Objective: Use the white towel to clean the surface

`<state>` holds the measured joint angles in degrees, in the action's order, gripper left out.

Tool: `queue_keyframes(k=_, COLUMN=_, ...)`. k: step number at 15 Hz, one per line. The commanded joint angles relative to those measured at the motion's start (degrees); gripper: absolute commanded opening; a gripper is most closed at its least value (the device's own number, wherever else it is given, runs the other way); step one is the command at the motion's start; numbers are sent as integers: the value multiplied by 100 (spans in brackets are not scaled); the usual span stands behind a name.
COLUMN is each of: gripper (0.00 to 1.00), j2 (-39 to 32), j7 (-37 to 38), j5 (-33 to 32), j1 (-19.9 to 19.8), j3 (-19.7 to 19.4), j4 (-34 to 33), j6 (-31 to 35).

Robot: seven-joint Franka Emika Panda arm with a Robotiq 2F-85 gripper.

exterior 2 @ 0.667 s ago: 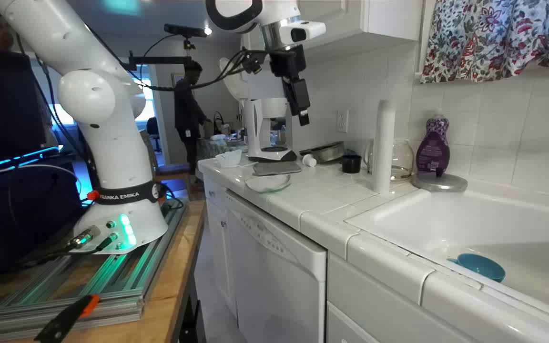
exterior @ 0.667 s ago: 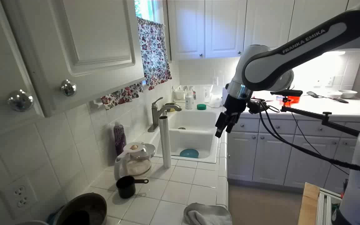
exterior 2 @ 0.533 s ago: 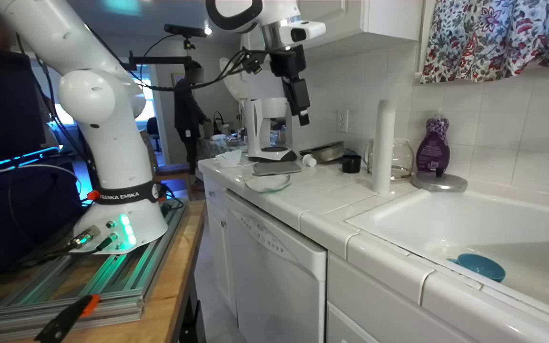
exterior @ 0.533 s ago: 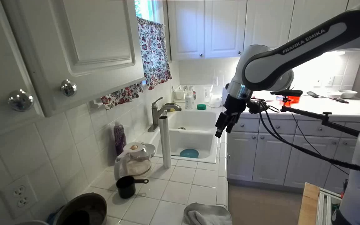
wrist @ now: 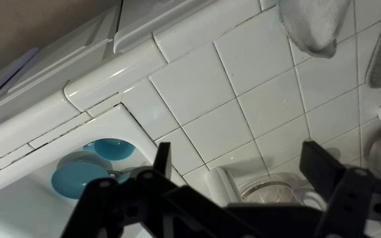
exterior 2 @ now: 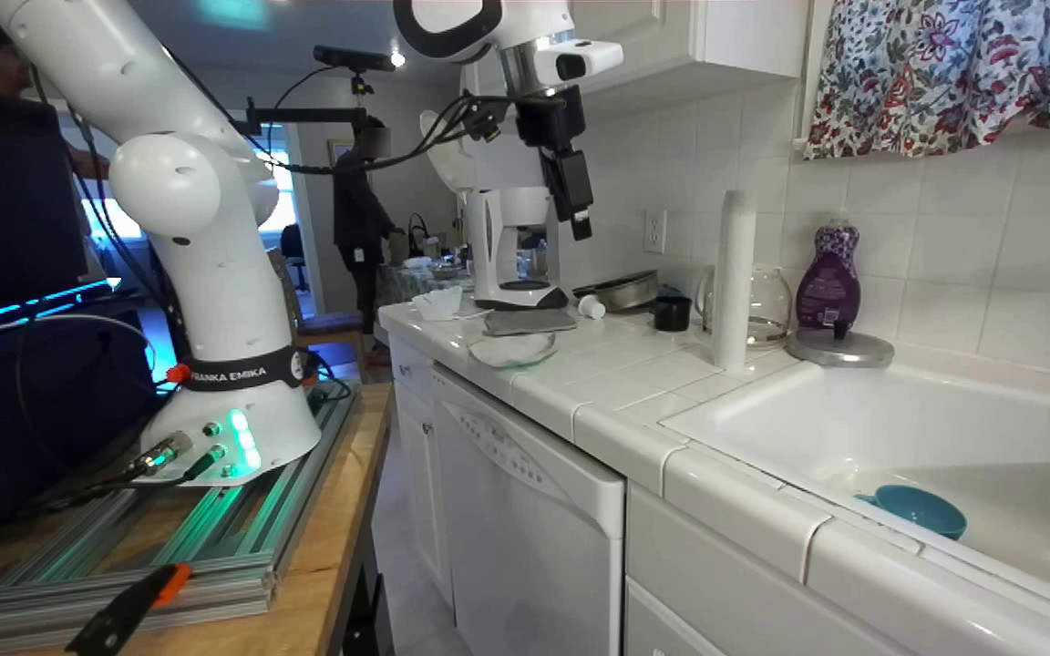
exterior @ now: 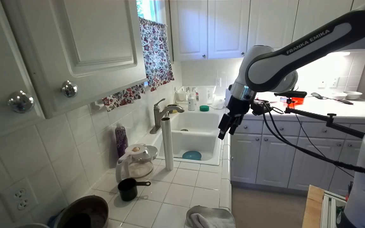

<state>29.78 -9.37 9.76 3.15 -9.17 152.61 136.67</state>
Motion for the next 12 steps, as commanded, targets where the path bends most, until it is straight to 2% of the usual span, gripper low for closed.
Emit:
queue_keyframes(k=1, gripper=100, j2=-6, j7=-38, j5=52, j1=-76, j3=74, j4=-8, j6=-17)
queue_keyframes(k=7, gripper=100, j2=-90, j7=-19, j5=3, j1=-48, j3=147, j4=14, j6=-12)
queue_keyframes(k=12, gripper=100, j2=-796, j7=-930, j5=421, j1=644, j3=143, j4=61, j6=-186)
